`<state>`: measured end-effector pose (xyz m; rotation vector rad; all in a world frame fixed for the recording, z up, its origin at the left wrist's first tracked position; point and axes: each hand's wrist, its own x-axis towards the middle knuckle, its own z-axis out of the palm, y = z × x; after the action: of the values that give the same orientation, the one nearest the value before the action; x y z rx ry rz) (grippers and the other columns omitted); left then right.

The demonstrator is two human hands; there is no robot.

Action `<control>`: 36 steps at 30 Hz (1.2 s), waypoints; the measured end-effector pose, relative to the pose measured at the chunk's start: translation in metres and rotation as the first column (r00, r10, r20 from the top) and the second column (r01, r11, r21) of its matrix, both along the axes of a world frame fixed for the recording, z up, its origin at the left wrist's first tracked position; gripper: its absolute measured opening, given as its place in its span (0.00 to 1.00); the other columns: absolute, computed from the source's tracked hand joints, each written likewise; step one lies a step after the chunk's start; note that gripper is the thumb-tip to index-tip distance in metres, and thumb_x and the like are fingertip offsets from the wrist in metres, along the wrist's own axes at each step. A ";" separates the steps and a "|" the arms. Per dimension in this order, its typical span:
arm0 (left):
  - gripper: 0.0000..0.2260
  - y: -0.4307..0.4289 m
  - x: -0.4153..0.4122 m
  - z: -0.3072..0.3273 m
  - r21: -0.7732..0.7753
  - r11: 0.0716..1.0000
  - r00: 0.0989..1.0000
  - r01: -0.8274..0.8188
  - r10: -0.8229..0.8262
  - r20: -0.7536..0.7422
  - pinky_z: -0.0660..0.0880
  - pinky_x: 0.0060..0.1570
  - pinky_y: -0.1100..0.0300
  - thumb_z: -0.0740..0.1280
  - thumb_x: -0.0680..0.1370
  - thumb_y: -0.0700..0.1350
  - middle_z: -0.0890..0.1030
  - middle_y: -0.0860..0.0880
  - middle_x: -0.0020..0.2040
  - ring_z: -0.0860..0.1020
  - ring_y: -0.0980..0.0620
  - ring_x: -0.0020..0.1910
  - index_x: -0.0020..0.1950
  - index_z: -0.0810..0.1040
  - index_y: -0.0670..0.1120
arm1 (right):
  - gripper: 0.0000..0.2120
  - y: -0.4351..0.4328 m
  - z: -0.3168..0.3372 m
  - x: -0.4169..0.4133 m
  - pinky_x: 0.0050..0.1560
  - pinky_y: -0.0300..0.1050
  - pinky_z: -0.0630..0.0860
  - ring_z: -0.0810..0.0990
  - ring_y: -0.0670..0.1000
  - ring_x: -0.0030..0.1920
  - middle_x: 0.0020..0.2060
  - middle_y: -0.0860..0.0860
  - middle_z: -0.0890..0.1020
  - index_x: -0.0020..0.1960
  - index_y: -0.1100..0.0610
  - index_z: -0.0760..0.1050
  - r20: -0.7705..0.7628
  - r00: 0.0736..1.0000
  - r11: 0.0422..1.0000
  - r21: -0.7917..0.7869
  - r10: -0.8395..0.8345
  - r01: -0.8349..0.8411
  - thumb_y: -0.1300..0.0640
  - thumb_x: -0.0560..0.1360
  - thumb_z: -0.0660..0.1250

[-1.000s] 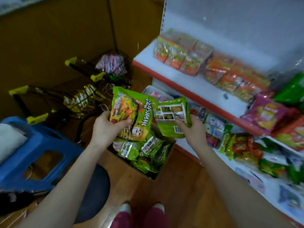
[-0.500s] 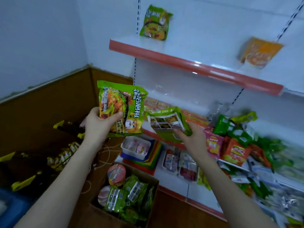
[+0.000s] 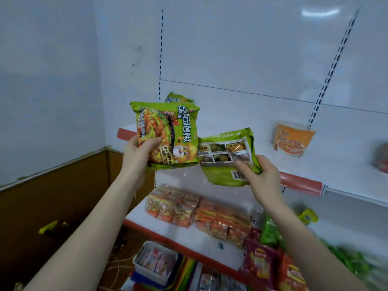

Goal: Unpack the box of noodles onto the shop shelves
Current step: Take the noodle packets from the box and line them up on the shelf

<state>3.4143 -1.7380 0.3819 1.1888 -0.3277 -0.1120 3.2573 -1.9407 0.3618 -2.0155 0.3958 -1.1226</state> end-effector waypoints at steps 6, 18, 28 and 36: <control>0.15 -0.037 0.031 0.023 -0.185 0.983 0.989 -0.006 -0.022 -0.146 0.79 0.48 0.48 0.67 0.75 0.41 0.82 0.43 0.51 0.82 0.46 0.48 0.61 0.73 0.41 | 0.08 -0.047 0.046 0.045 0.42 0.51 0.77 0.80 0.51 0.40 0.35 0.48 0.80 0.41 0.52 0.77 0.091 0.996 0.999 0.044 0.026 -0.030 0.48 0.69 0.72; 0.11 -0.084 0.165 0.048 -0.042 0.999 0.989 -0.028 0.022 -0.145 0.77 0.42 0.52 0.70 0.74 0.44 0.80 0.44 0.47 0.79 0.48 0.41 0.51 0.74 0.40 | 0.06 -0.074 0.080 0.148 0.34 0.31 0.68 0.75 0.44 0.37 0.35 0.43 0.77 0.43 0.55 0.75 0.091 0.988 0.989 -0.071 -0.124 0.131 0.53 0.73 0.69; 0.20 -0.164 0.242 0.032 0.116 0.990 0.979 0.082 -0.058 -0.197 0.77 0.45 0.50 0.68 0.75 0.41 0.78 0.40 0.58 0.78 0.41 0.55 0.65 0.68 0.37 | 0.09 -0.124 0.085 0.193 0.37 0.44 0.68 0.76 0.53 0.41 0.36 0.49 0.77 0.44 0.57 0.75 -0.036 0.967 0.960 -0.137 -0.252 0.245 0.52 0.72 0.69; 0.26 -0.185 0.278 0.028 0.848 0.459 0.947 -0.265 -0.042 0.319 0.71 0.58 0.48 0.69 0.73 0.46 0.71 0.38 0.61 0.71 0.37 0.62 0.65 0.64 0.36 | 0.09 -0.177 0.108 0.237 0.39 0.45 0.70 0.75 0.52 0.40 0.34 0.47 0.75 0.40 0.54 0.73 -0.244 0.948 0.962 -0.229 -0.204 0.148 0.50 0.69 0.71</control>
<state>3.6924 -1.9226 0.4098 2.3171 -0.4768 0.0348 3.4947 -2.1180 0.4697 -2.3650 0.6292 -1.0366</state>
